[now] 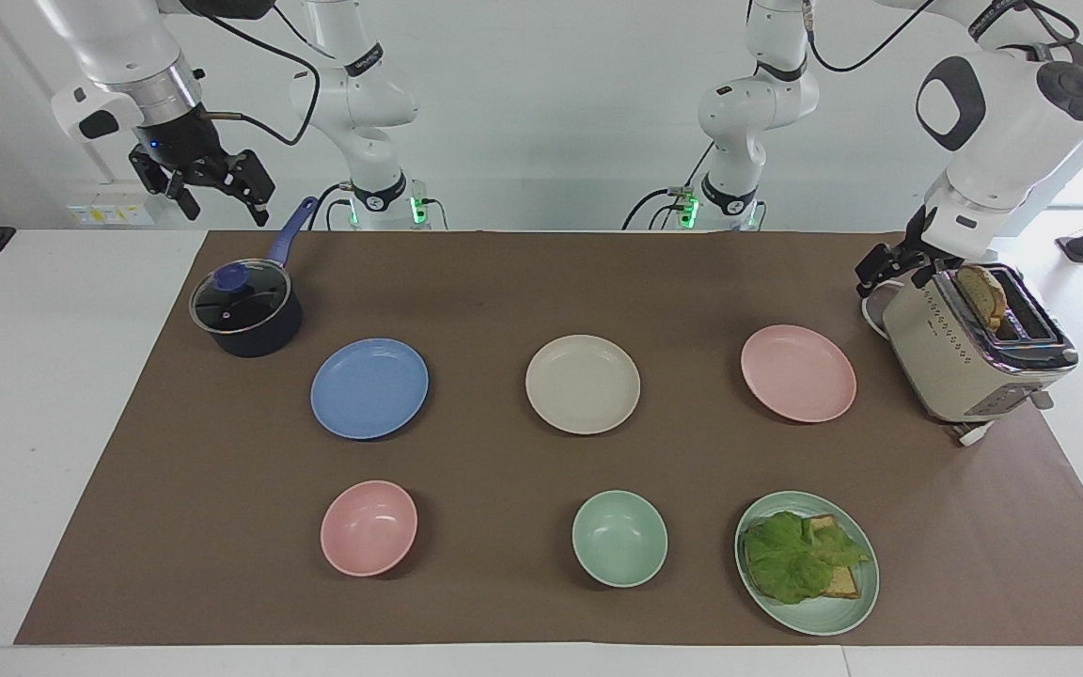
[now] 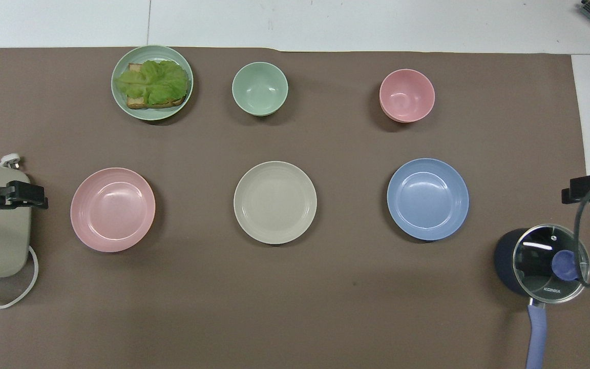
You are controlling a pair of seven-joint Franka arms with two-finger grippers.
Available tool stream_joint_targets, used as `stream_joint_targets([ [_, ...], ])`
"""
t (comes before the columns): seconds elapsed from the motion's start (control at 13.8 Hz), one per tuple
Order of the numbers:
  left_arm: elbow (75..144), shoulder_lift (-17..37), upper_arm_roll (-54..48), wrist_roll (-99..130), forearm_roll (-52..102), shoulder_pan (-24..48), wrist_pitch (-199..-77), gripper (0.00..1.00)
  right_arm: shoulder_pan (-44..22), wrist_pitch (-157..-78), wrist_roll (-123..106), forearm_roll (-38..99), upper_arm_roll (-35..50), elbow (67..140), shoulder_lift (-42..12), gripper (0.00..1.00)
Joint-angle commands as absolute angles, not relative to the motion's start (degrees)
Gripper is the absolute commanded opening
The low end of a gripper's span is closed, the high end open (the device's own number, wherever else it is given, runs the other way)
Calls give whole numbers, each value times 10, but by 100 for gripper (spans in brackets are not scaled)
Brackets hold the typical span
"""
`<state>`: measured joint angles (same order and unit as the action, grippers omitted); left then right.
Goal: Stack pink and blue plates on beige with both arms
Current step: 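Move the left gripper to the rim of the pink plate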
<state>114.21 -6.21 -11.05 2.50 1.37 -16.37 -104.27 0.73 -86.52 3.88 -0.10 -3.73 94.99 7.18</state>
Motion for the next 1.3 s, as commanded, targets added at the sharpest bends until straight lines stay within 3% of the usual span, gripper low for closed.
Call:
stream_joint_targets([
  [0.0, 1190, -60, -114, 23, 10, -171, -1095, 100, 13, -874, 23, -9, -36, 962, 82, 100],
  [0.87, 1256, 45, -113, 23, 5, -186, -1254, 100, 13, -874, 22, -8, -38, 965, 84, 100],
  [1.23, 1266, 54, -113, 25, 4, -196, -1260, 100, 13, -874, 22, -8, -38, 965, 84, 100],
])
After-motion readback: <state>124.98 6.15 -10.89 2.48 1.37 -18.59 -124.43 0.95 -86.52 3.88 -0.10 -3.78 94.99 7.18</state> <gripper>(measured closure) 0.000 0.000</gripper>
